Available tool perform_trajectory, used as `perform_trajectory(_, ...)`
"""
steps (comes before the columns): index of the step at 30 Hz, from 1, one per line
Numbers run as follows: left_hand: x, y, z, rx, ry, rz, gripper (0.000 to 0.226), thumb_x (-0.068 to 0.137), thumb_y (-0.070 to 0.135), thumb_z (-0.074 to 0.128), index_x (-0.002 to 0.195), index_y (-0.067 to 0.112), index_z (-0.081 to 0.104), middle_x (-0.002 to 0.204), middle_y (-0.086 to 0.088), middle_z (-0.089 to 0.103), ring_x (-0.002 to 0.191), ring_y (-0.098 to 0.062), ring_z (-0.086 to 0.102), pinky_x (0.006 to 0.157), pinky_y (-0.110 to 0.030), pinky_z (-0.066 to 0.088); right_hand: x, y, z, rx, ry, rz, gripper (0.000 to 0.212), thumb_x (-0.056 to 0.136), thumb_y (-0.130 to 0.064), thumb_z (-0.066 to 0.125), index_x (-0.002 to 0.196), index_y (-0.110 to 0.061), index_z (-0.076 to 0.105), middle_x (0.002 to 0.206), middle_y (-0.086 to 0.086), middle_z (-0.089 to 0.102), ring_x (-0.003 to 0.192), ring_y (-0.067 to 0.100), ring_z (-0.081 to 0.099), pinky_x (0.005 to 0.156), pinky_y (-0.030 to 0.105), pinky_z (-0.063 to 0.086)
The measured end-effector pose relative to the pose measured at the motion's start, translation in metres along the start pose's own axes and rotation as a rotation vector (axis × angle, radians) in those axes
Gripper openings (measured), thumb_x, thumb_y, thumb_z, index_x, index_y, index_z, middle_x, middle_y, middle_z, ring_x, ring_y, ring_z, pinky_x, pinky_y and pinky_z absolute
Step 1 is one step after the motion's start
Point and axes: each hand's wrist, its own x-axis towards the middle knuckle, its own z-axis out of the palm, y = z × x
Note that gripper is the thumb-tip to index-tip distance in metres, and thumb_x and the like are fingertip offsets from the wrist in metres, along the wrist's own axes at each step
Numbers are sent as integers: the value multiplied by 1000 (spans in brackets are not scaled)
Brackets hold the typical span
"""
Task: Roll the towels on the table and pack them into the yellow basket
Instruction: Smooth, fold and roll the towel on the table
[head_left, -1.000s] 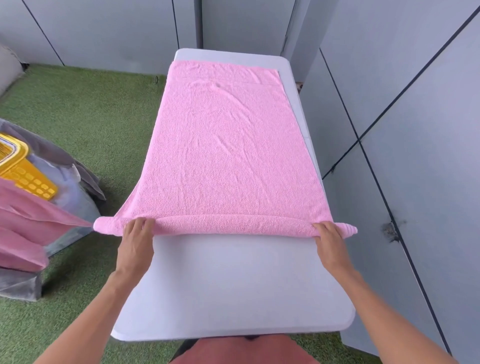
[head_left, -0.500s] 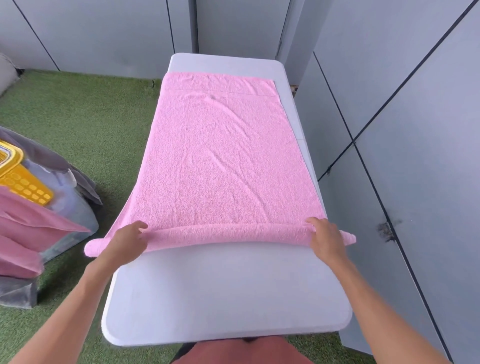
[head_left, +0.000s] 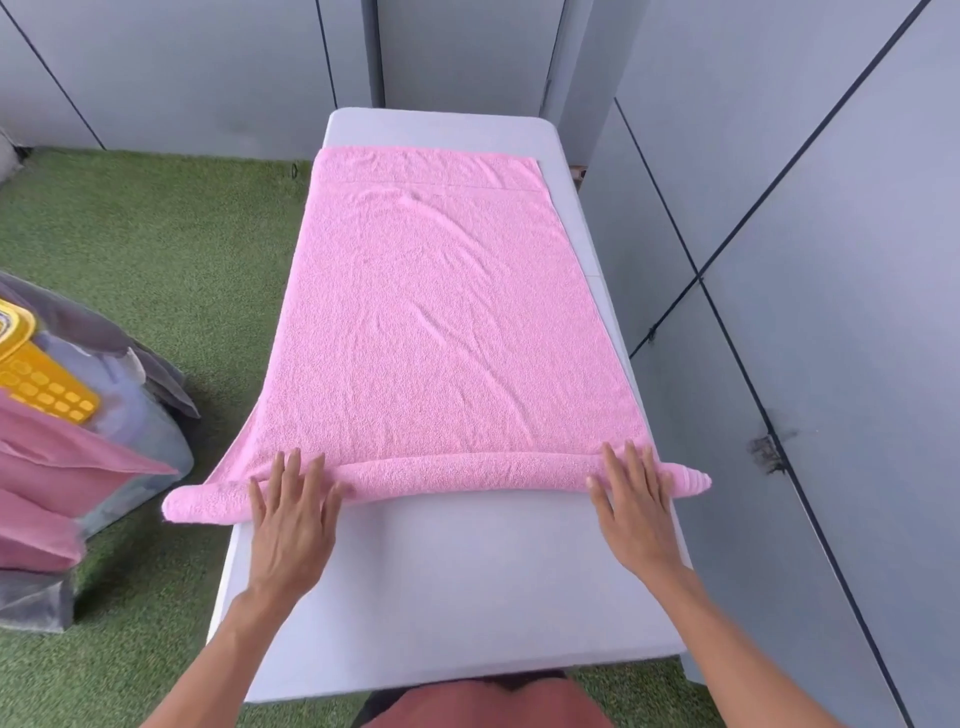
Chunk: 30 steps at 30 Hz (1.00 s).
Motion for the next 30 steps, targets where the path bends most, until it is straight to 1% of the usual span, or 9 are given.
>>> perform_trajectory(3, 3, 21, 0, -14, 0, 66, 61, 97, 50, 20, 140, 14, 43, 151, -17, 35, 145, -31, 19, 116, -56, 8, -2, -7, -7, 70, 5, -9, 62, 96, -57, 18, 148, -25, 27, 158, 2, 16, 148, 20, -5, 118, 42, 5)
perform_trajectory(6, 8, 52, 4, -55, -12, 114, 57, 97, 46, 23, 139, 14, 44, 149, -17, 37, 145, -32, 22, 115, -55, 10, 0, -12, -11, 128, -40, 14, 55, 98, -49, 28, 148, -26, 28, 160, 3, 10, 148, 20, -7, 119, 42, 7)
perform_trajectory(11, 10, 110, 19, -117, -48, 160, 54, 96, 43, 24, 135, 13, 47, 144, -15, 44, 142, -32, 29, 115, -57, 15, 14, -10, -20, 123, -141, -27, 64, 93, -59, 16, 147, -26, 28, 160, 6, 7, 148, 21, -8, 119, 46, 2)
perform_trajectory(15, 15, 155, 33, -141, -71, 151, 56, 96, 45, 21, 133, 14, 49, 142, -13, 46, 140, -32, 31, 116, -55, 15, 38, 4, -28, 126, -196, -78, 50, 101, -43, 30, 147, -25, 28, 160, 5, 10, 148, 23, -4, 119, 46, 2)
perform_trajectory(17, 22, 181, 42, -147, -85, 135, 58, 95, 48, 19, 131, 16, 51, 140, -12, 48, 140, -31, 32, 116, -54, 16, 55, 16, -30, 138, -237, -112, 50, 101, -44, 31, 146, -24, 30, 158, 5, 13, 148, 23, -1, 119, 47, 3)
perform_trajectory(19, 31, 206, 52, -162, -82, 116, 63, 96, 55, 15, 127, 16, 54, 138, -12, 50, 138, -32, 34, 115, -55, 17, 76, 28, -32, 135, -261, -159, 53, 99, -49, 29, 145, -24, 31, 157, 4, 17, 148, 22, 2, 119, 48, 6)
perform_trajectory(21, 41, 233, 63, -171, -63, 83, 68, 96, 58, 10, 125, 16, 55, 136, -12, 52, 136, -32, 38, 114, -55, 19, 99, 42, -36, 126, -282, -213, 49, 100, -45, 30, 145, -24, 32, 156, 3, 18, 147, 21, 4, 119, 49, 6)
perform_trajectory(25, 58, 289, 79, -182, -27, -76, 61, 93, 52, 20, 124, 14, 57, 132, -13, 54, 130, -33, 44, 111, -55, 27, 151, 71, -50, 131, -335, -362, 45, 101, -39, 34, 143, -22, 35, 154, 6, 21, 146, 22, 11, 118, 49, 5)
perform_trajectory(30, 60, 347, 88, -181, -1, -255, 60, 92, 51, 23, 124, 13, 57, 128, -10, 55, 119, -30, 50, 104, -46, 34, 197, 92, -73, 139, -397, -512, 44, 101, -35, 37, 142, -18, 38, 152, 8, 25, 144, 24, 17, 117, 46, 12)
